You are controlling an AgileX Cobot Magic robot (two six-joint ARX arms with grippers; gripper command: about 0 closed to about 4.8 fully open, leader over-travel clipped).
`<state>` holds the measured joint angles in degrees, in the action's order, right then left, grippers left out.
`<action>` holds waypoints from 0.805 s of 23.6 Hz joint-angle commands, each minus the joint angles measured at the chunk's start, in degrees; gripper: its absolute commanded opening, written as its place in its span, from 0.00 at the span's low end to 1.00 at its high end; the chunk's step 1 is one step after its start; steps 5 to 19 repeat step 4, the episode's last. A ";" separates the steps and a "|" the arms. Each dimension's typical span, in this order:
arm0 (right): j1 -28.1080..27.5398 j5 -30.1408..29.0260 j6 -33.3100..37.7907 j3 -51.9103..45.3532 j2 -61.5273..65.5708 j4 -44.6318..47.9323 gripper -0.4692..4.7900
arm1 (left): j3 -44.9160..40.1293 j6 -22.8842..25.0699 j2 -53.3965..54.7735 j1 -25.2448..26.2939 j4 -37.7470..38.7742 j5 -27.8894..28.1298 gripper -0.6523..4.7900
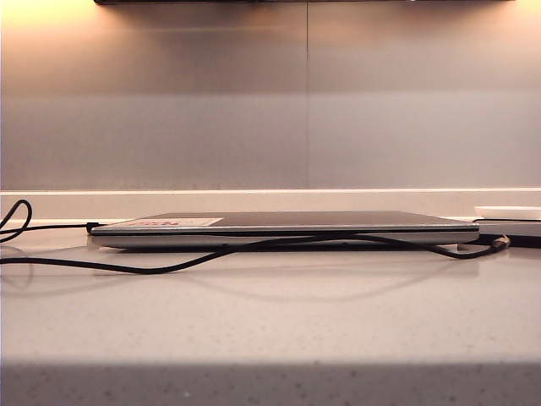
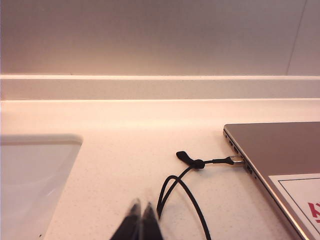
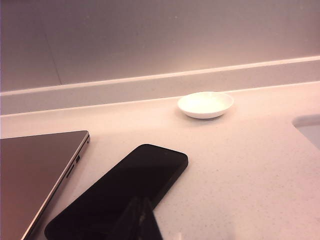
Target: Pick up the charging cable and the phone, plug the charging cable into the charging port on the phone, and finally place them back on the table.
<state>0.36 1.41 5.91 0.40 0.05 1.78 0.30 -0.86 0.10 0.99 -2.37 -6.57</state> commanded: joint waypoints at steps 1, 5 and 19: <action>0.04 -0.02 -0.15 0.04 -0.11 0.90 0.08 | 0.22 0.22 0.00 -0.04 -0.72 -0.11 0.11; 0.04 -0.02 -0.15 0.04 -0.11 0.92 0.08 | 0.22 0.22 0.00 -0.04 -0.72 -0.11 0.11; 0.04 -0.02 -0.15 0.04 -0.11 0.92 0.08 | 0.22 0.22 0.00 -0.04 -0.72 -0.11 0.11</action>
